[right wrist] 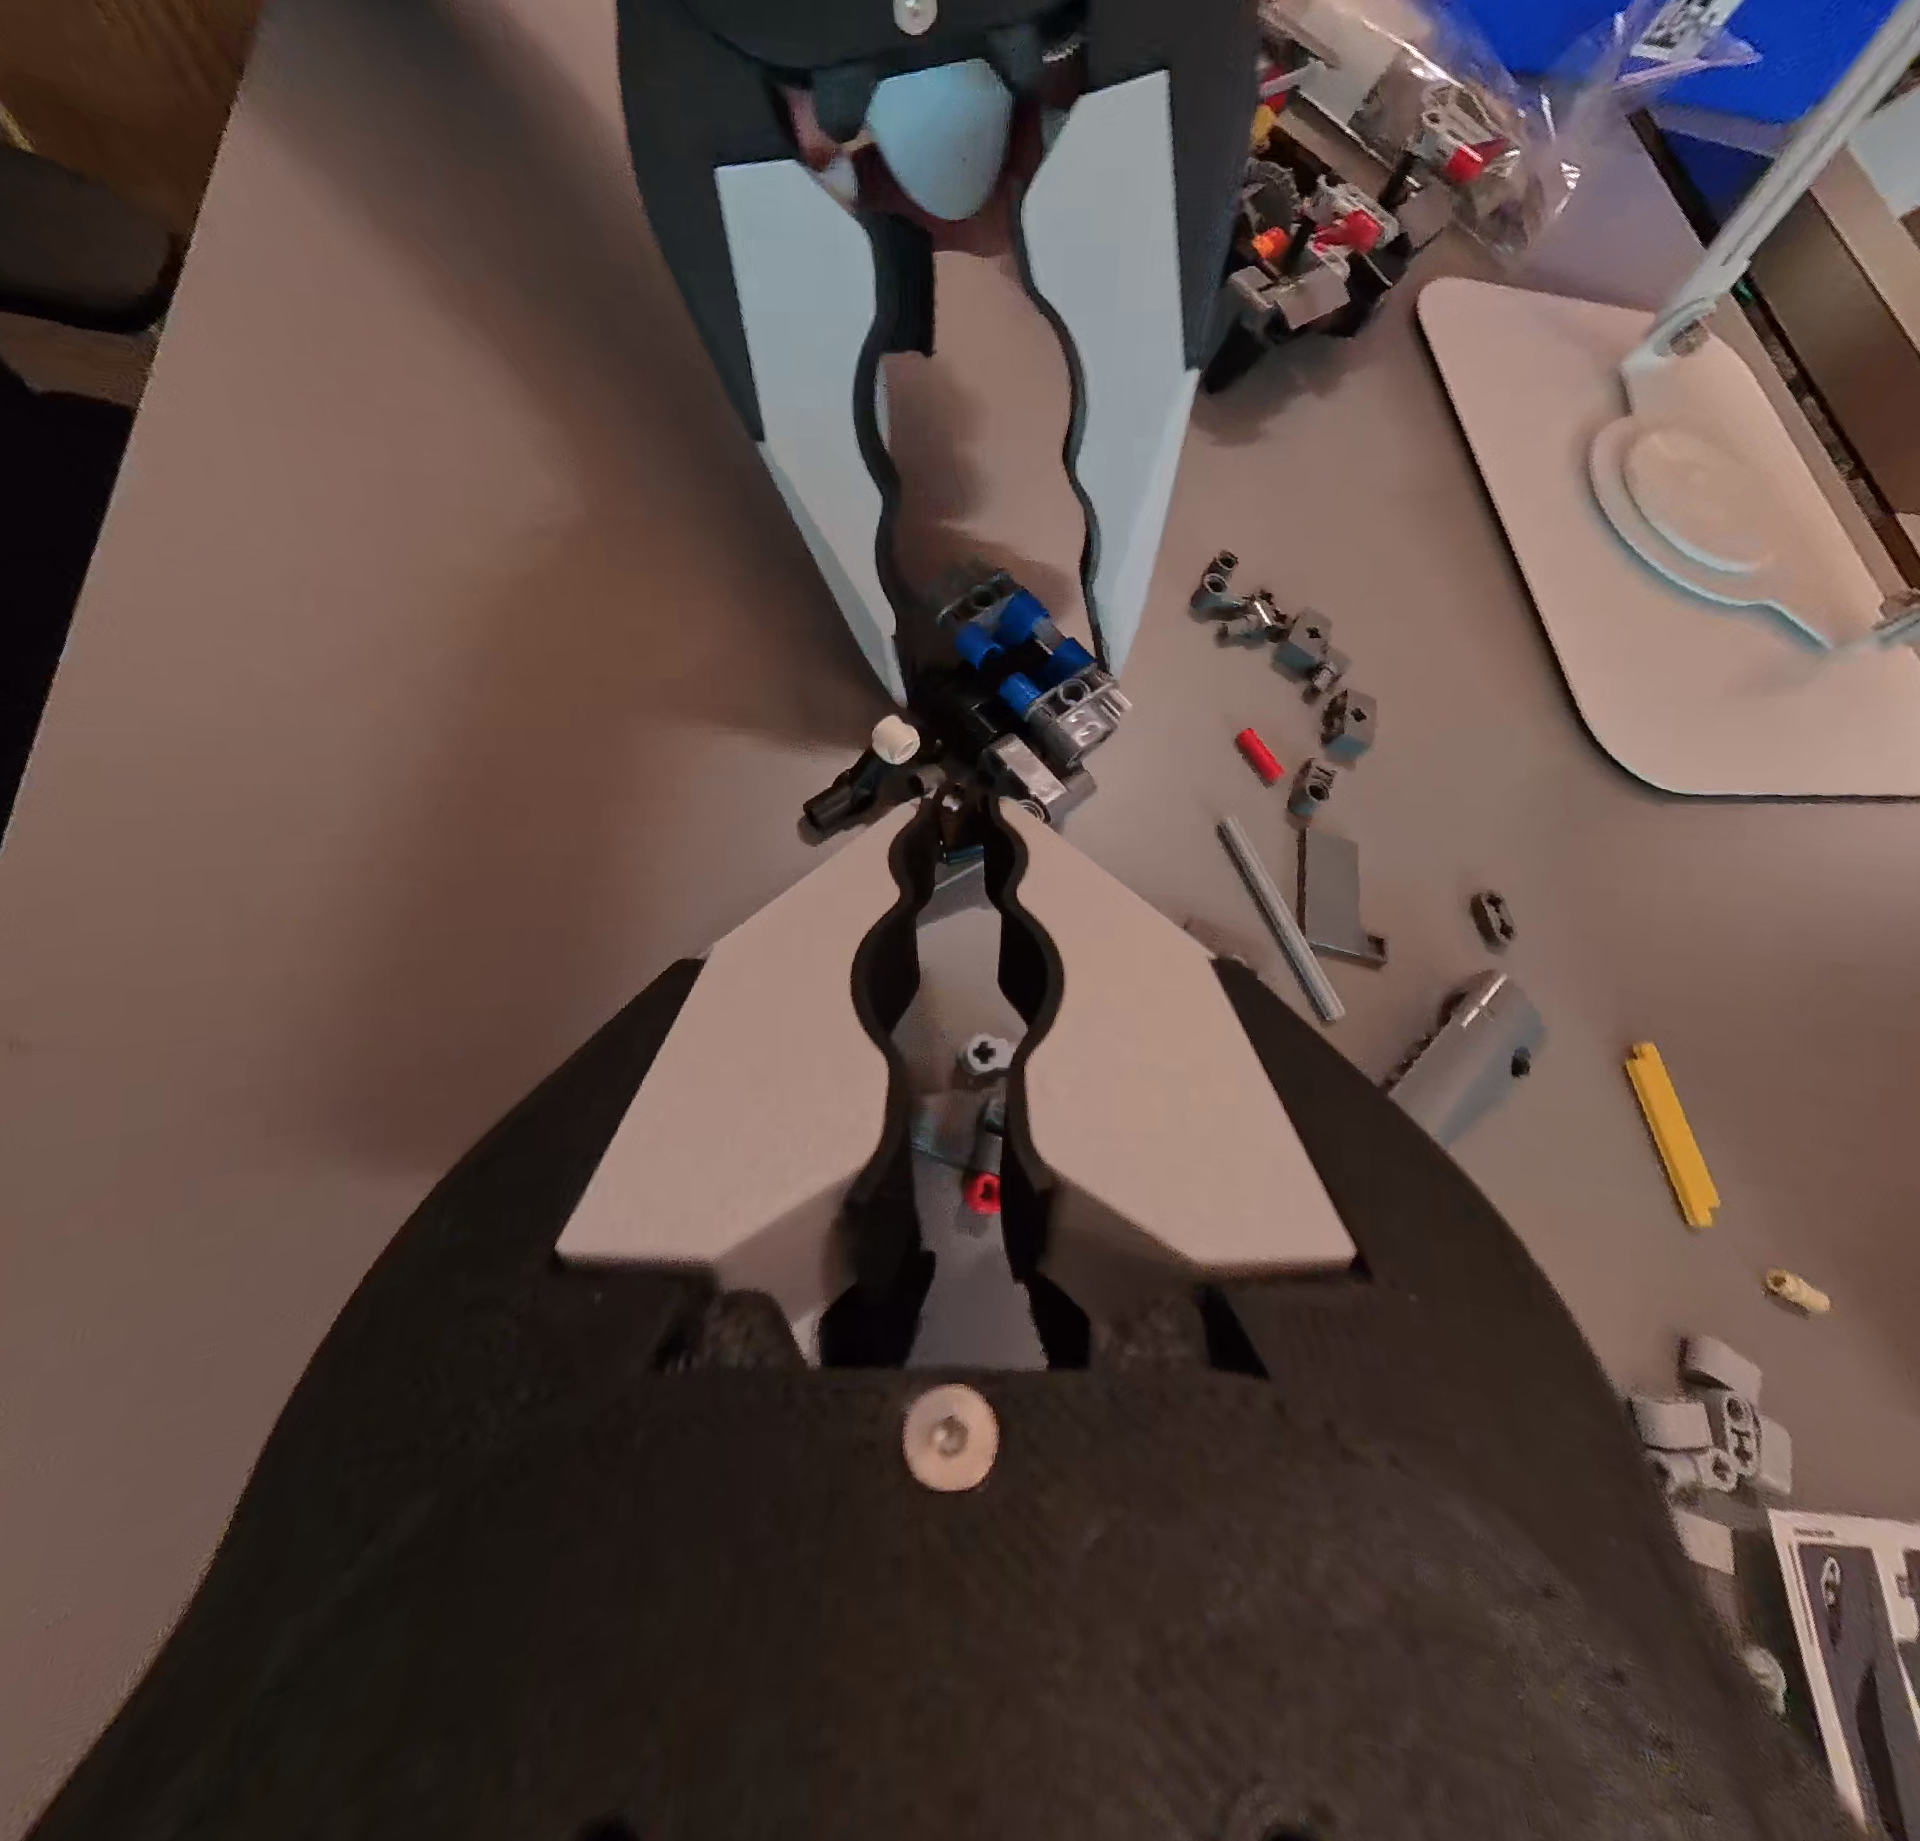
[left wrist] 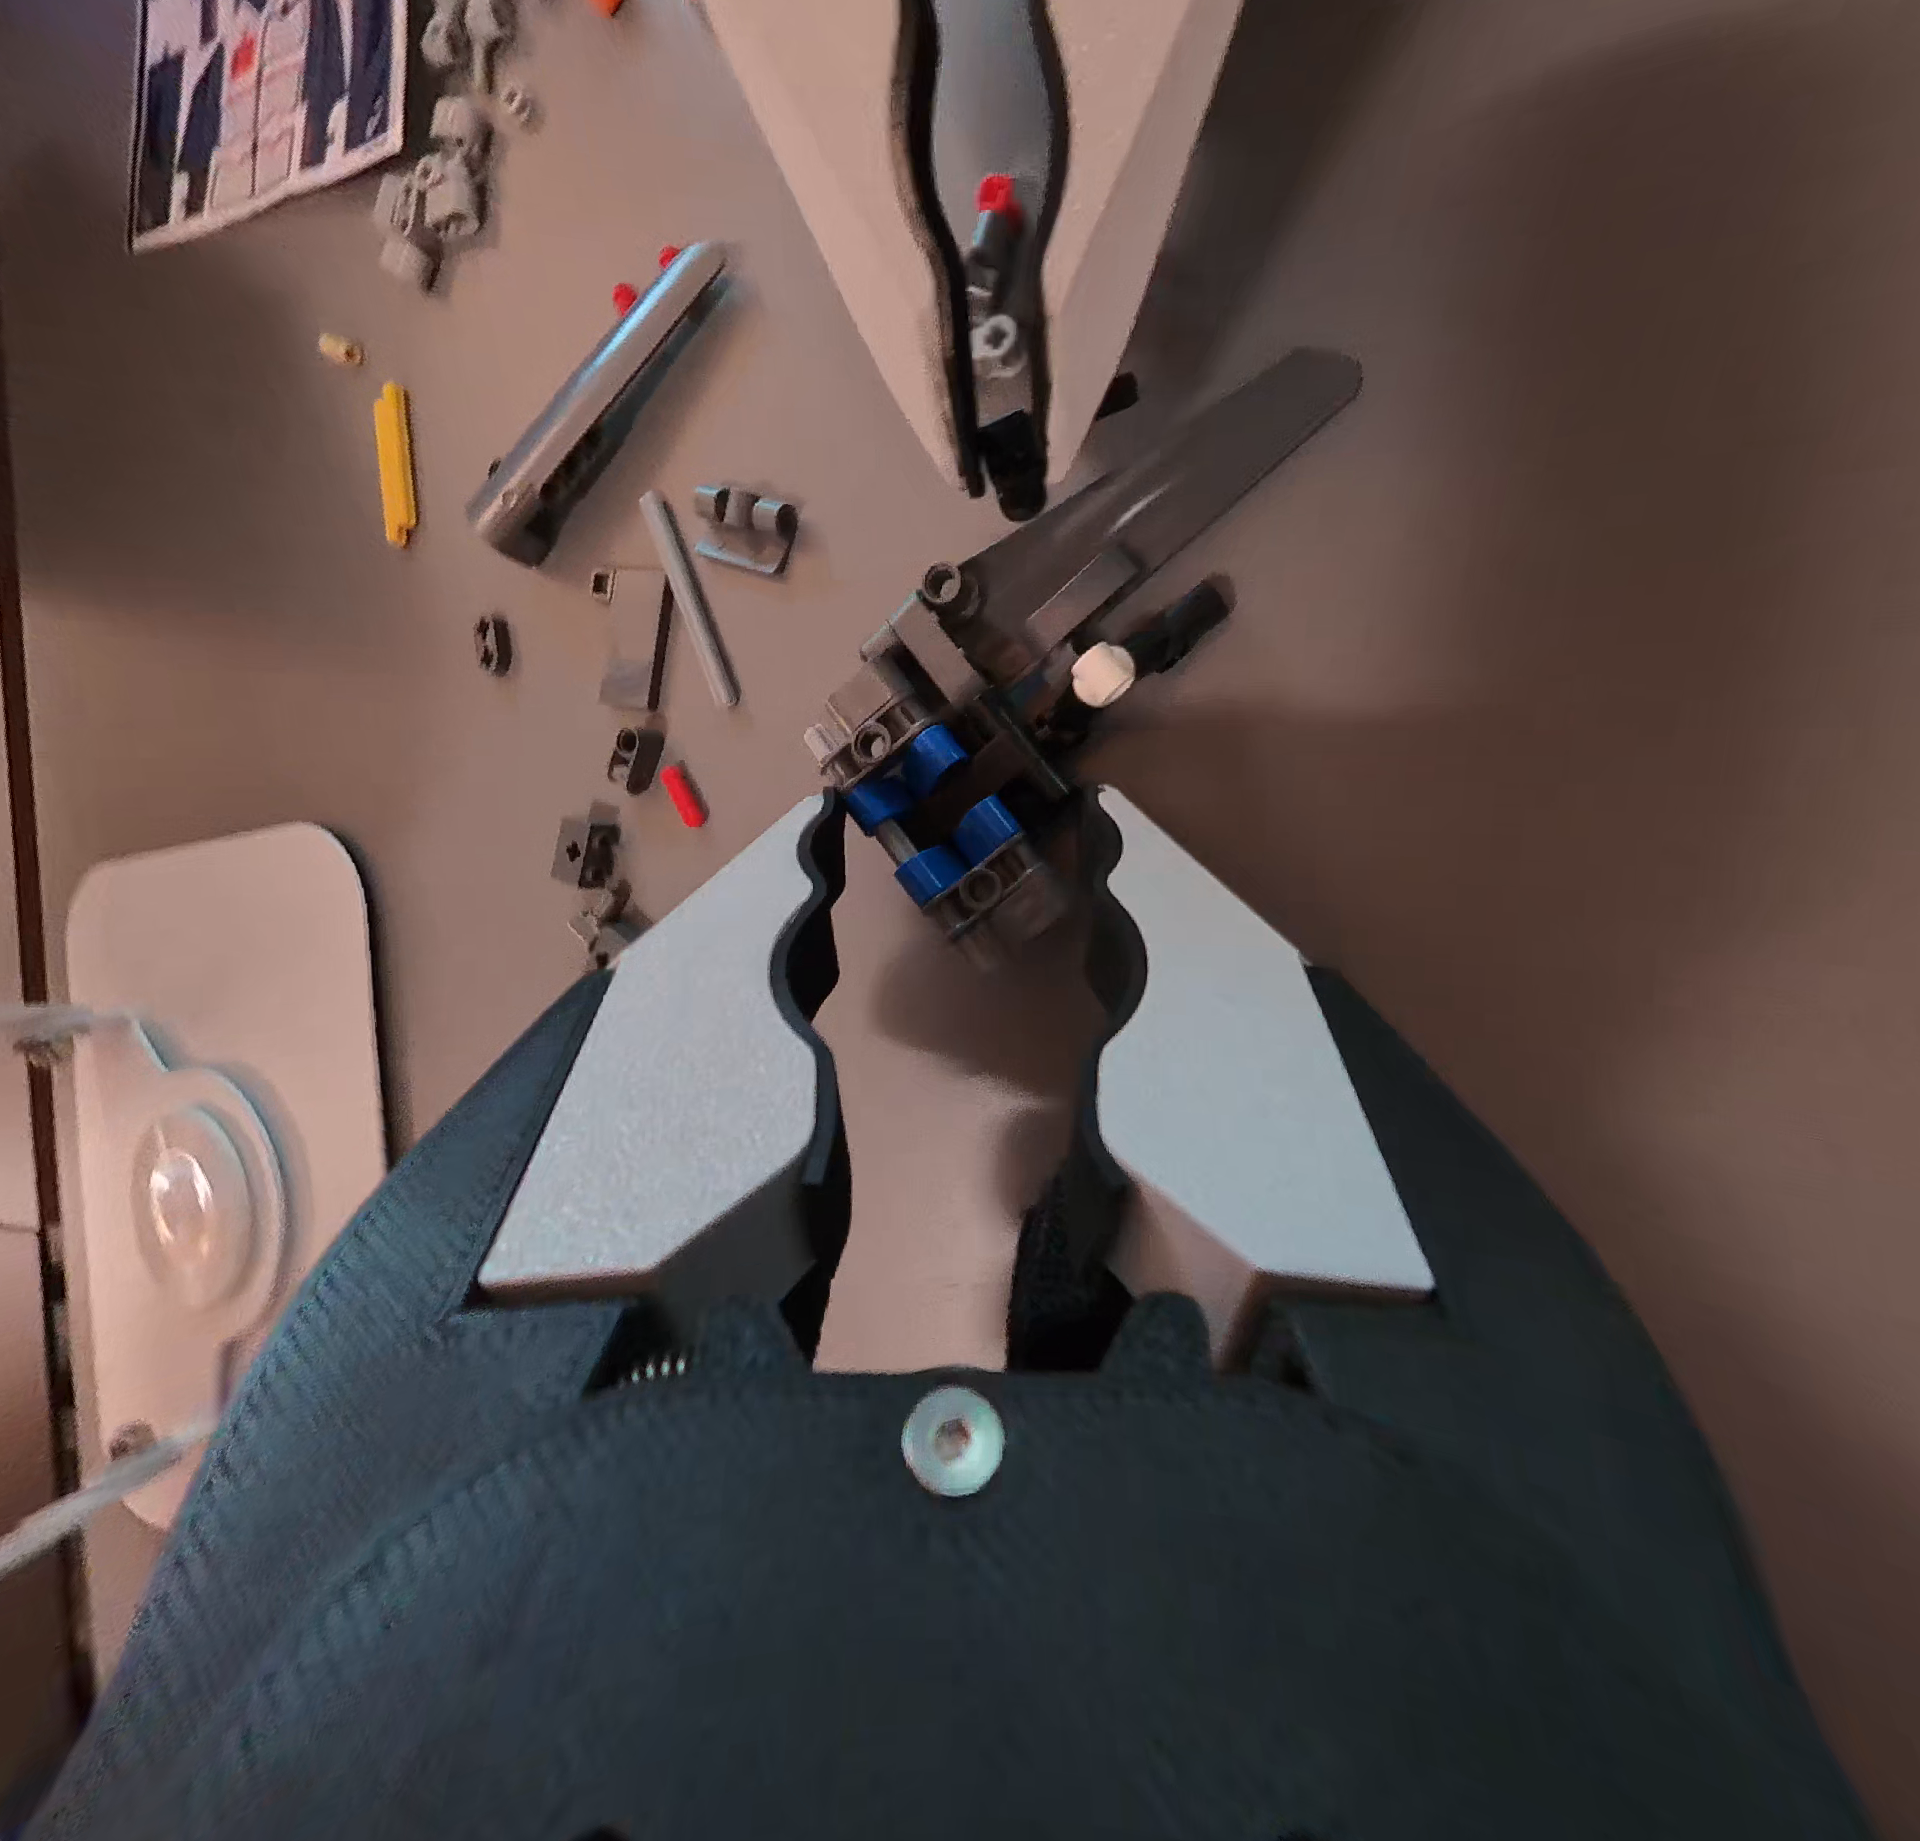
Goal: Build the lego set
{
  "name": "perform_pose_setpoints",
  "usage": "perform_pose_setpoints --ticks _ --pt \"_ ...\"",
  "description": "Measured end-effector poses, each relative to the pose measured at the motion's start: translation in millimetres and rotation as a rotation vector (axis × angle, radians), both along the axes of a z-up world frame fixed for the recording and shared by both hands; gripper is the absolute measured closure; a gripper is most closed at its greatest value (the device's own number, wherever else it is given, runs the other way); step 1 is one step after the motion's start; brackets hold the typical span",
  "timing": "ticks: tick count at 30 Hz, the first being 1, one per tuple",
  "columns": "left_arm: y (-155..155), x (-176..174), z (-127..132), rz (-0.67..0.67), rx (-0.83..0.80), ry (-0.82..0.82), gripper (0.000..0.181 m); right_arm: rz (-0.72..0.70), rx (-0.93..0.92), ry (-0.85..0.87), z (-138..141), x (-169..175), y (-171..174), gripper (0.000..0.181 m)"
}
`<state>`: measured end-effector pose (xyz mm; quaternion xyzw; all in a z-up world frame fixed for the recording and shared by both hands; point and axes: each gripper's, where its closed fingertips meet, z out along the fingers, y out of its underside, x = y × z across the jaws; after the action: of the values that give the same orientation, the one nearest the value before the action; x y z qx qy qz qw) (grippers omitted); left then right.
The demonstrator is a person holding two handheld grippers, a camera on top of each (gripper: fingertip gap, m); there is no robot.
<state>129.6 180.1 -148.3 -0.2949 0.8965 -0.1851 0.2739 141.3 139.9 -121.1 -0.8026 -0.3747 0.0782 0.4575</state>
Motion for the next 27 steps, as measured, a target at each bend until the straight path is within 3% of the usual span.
perform_pose_setpoints --ticks 2,8,12,27 --pt "-7 -4 0 -0.103 0.008 -0.016 0.139 0.017 0.004 -0.006 0 -2 -1 0.175" --pt "-17 -9 4 -0.221 0.103 -0.140 0.139 0.043 0.052 0.013 10 -8 -3 0.175" --pt "-15 -10 9 -0.241 0.223 -0.223 0.140 0.058 0.094 0.030 20 -10 -5 0.175" --pt "-18 -7 25 -0.250 0.294 -0.328 0.140 0.038 0.113 0.037 25 -5 -4 0.175"
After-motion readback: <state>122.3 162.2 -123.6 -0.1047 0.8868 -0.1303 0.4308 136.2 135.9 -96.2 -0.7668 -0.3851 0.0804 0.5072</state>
